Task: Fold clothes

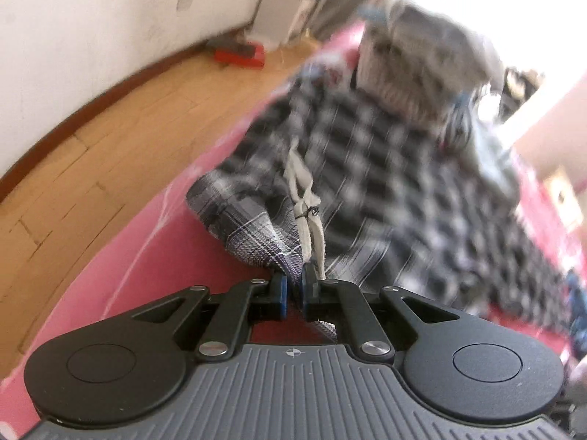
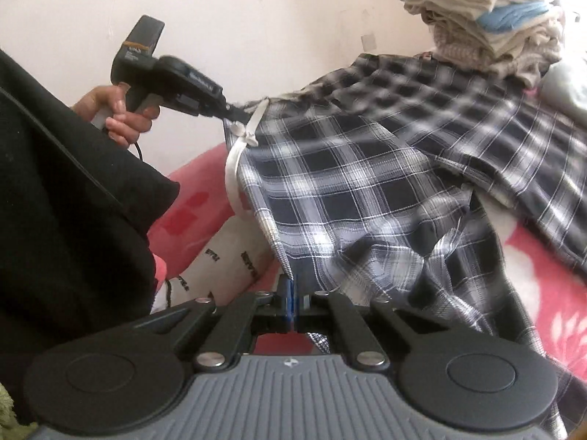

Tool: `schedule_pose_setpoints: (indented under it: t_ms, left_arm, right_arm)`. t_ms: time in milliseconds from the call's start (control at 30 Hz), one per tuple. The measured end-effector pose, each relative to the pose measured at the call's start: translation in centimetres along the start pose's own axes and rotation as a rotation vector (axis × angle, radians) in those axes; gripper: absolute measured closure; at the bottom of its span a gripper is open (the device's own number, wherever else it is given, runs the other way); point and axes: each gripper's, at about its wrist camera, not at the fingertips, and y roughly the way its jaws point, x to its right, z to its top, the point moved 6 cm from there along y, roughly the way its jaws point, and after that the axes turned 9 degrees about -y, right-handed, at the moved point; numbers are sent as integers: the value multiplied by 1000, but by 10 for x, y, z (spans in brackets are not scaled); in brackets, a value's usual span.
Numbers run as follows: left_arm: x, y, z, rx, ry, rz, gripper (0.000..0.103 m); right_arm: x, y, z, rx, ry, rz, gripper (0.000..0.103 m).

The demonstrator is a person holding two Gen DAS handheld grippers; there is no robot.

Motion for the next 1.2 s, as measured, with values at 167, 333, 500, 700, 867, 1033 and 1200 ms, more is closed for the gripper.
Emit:
schedule_pose_setpoints:
  t_ms: [167,333,500,700,867,1033,1200]
  left_arm:
    - [-4,-1,0,-1,47,18,98]
    - [-7,3,-1,-17,98,45,98]
    - [-12,16,-14,-11,159,64,97]
    - [-37,21,-18,-13,114,48,76]
    - [-54,15,-11,9,71,56,68]
    - [-63,6,-5,26,52,55,58]
    - [-83,-4,0,13,-10,62,55]
  right_arm:
    - [-4,-6,10,24,75,73,102]
    - [-3,-5,19,-10,76,67,102]
    - [-10,-15,30,-50,25,28,101]
    - [-24,12,11,-158,-5,-2,89]
    - [-26,24,-8,-194,113,19,64]
    - [-16,10,-15,-177,244,74,51]
    - [-2,-10,-32,-158,341,68,51]
